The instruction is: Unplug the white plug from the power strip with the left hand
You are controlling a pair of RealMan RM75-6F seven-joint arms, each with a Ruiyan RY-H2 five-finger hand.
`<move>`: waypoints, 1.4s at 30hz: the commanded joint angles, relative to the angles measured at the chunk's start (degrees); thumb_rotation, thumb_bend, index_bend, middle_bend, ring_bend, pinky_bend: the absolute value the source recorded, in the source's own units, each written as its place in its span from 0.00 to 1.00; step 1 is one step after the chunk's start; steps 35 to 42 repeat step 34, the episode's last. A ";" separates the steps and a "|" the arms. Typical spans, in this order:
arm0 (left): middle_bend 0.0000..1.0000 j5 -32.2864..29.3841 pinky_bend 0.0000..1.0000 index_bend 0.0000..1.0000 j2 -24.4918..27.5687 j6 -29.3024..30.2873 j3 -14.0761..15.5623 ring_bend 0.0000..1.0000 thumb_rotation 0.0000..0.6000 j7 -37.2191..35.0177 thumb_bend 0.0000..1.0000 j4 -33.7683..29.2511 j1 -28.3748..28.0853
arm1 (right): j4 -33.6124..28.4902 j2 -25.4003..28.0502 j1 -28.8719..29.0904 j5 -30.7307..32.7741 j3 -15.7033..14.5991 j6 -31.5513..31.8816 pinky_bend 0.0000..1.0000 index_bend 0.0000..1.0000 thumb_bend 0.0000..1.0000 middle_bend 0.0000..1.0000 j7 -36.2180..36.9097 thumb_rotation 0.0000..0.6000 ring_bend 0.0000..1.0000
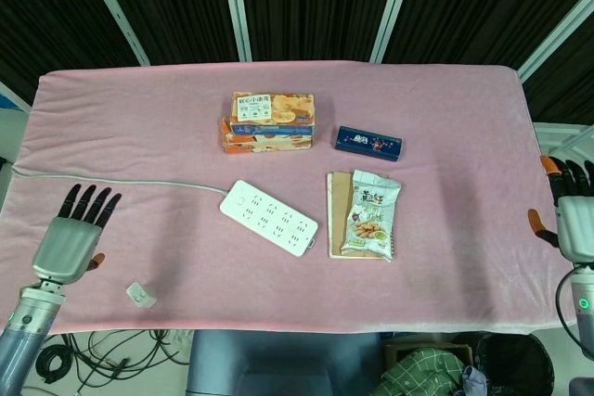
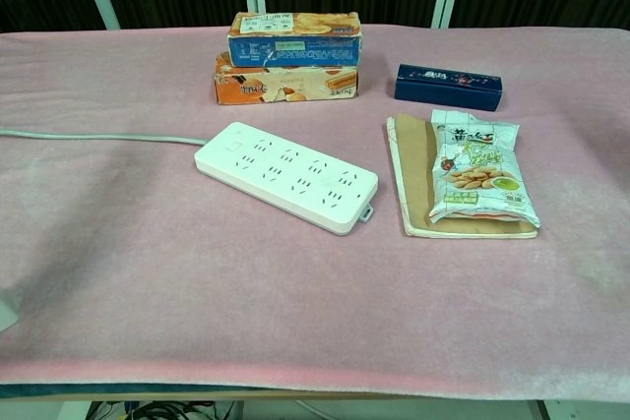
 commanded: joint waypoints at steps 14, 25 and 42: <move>0.02 4.00 0.00 0.04 0.82 15.05 4.80 0.00 1.00 -15.01 0.03 -3.41 15.86 | -6.22 -3.78 -10.78 -9.12 -7.35 12.17 0.04 0.03 0.27 0.06 -2.13 1.00 0.05; 0.01 8.76 0.00 0.04 1.31 16.81 4.96 0.00 1.00 -16.88 0.03 -4.11 18.08 | -6.73 -4.46 -11.27 -10.26 -6.65 12.11 0.04 0.02 0.27 0.06 -1.20 1.00 0.05; 0.01 9.26 0.00 0.04 0.68 17.31 2.80 0.00 1.00 -18.46 0.03 -2.22 18.75 | -8.95 -5.11 -11.27 -11.85 -6.38 11.93 0.04 0.02 0.27 0.06 -3.11 1.00 0.05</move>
